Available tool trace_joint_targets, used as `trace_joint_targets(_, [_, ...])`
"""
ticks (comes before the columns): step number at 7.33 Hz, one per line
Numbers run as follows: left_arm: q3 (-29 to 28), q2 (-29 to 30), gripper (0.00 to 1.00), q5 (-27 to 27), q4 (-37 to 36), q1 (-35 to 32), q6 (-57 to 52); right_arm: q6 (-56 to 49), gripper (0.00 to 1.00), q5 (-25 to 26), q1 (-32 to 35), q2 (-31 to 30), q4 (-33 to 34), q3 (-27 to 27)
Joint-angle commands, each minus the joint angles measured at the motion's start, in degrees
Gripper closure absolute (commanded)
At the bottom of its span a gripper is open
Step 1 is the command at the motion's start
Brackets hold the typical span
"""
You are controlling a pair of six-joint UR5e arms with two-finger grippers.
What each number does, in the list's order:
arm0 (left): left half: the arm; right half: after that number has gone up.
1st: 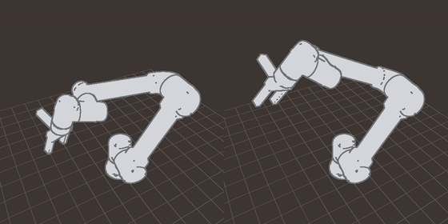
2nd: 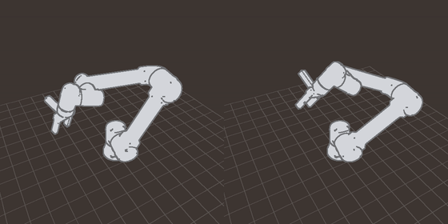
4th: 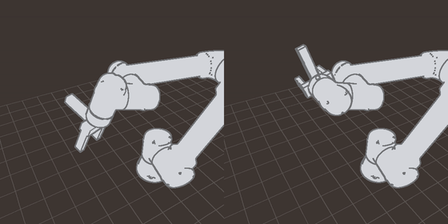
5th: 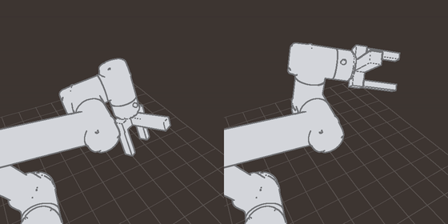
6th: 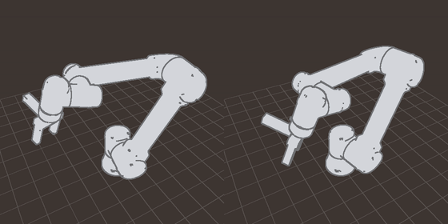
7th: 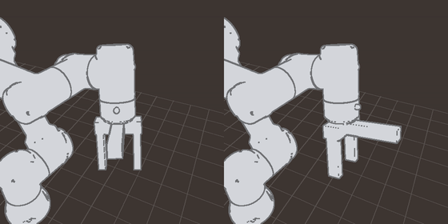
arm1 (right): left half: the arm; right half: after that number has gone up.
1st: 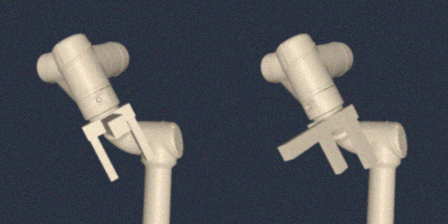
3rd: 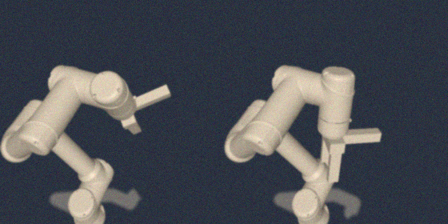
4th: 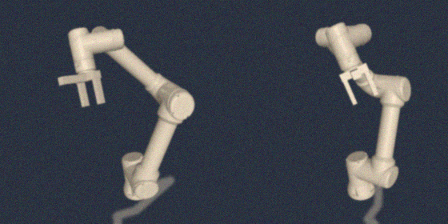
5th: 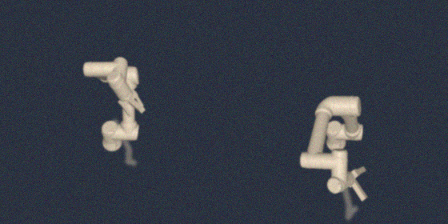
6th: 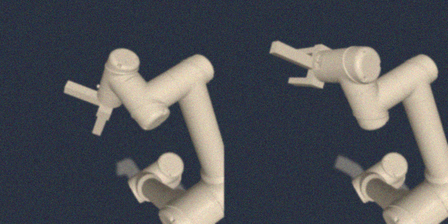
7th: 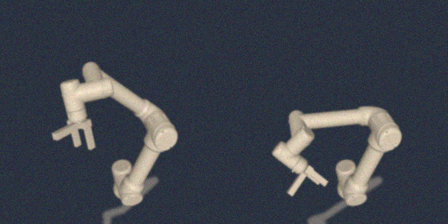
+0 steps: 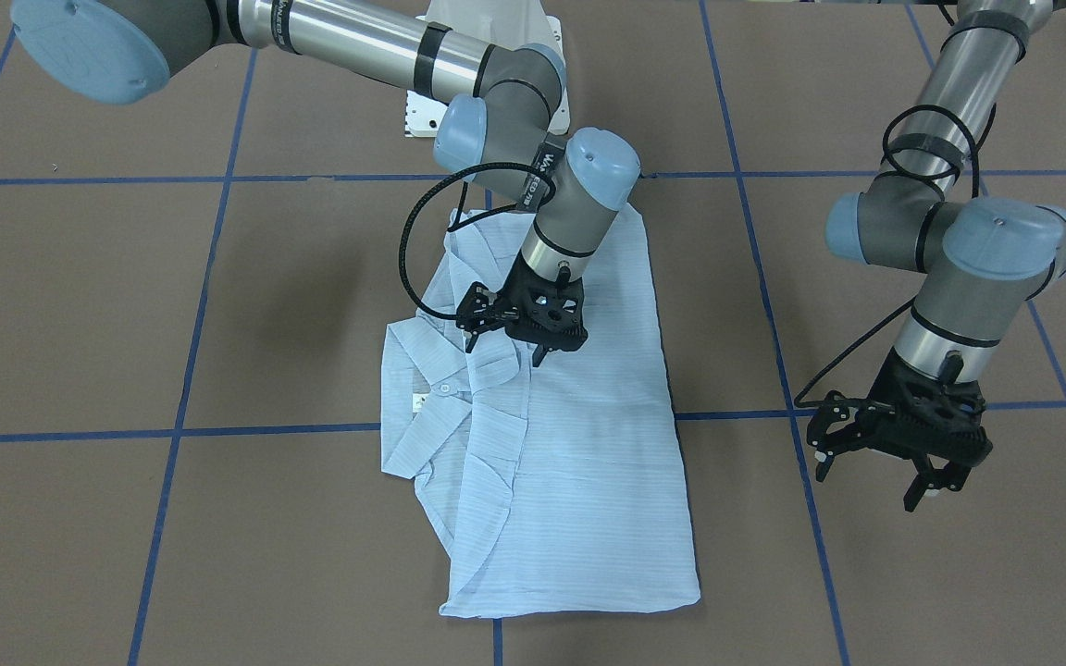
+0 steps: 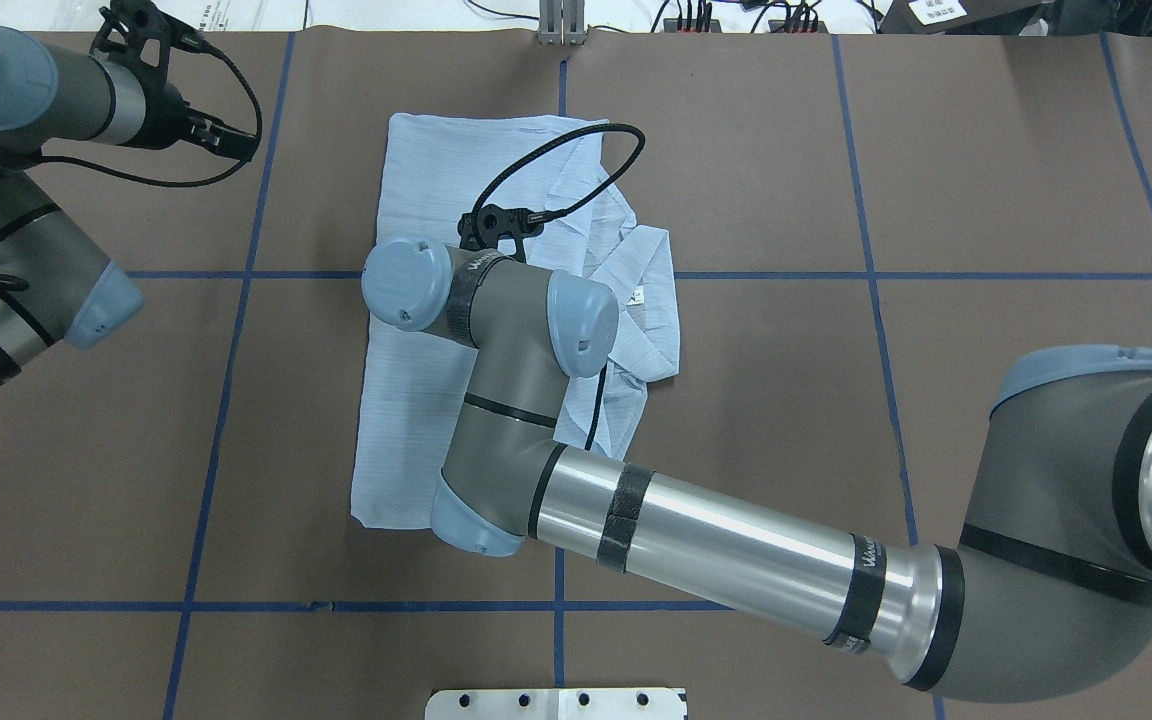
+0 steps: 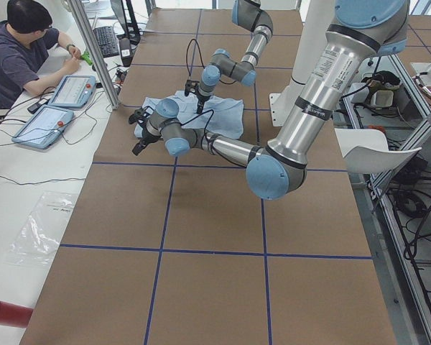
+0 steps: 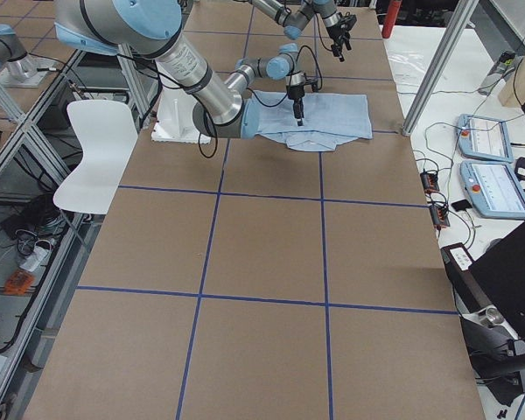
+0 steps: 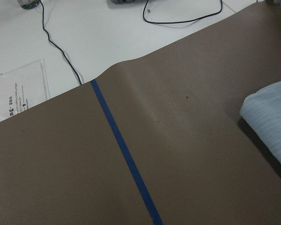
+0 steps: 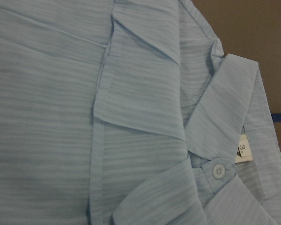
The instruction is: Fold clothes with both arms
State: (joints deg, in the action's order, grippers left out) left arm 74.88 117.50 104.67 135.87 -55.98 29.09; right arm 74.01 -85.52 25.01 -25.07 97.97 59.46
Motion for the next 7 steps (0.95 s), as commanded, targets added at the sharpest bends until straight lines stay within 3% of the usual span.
trace_joint_targets(1, [0.0,-0.1,0.0,0.0,0.0,0.1,0.0,-2.3,0.0,0.1,-0.1,0.0,1.9,-0.2])
trace_joint_targets(5, [-0.1,0.0,0.0,0.0,0.0,0.1,0.0,-9.7,0.0,0.6,0.7,-0.4,13.5,1.7])
trace_joint_targets(7, [-0.1,0.0,0.0,0.0,0.0,0.1,0.1,-14.1,0.0,0.6,2.7,-5.7,21.7,10.1])
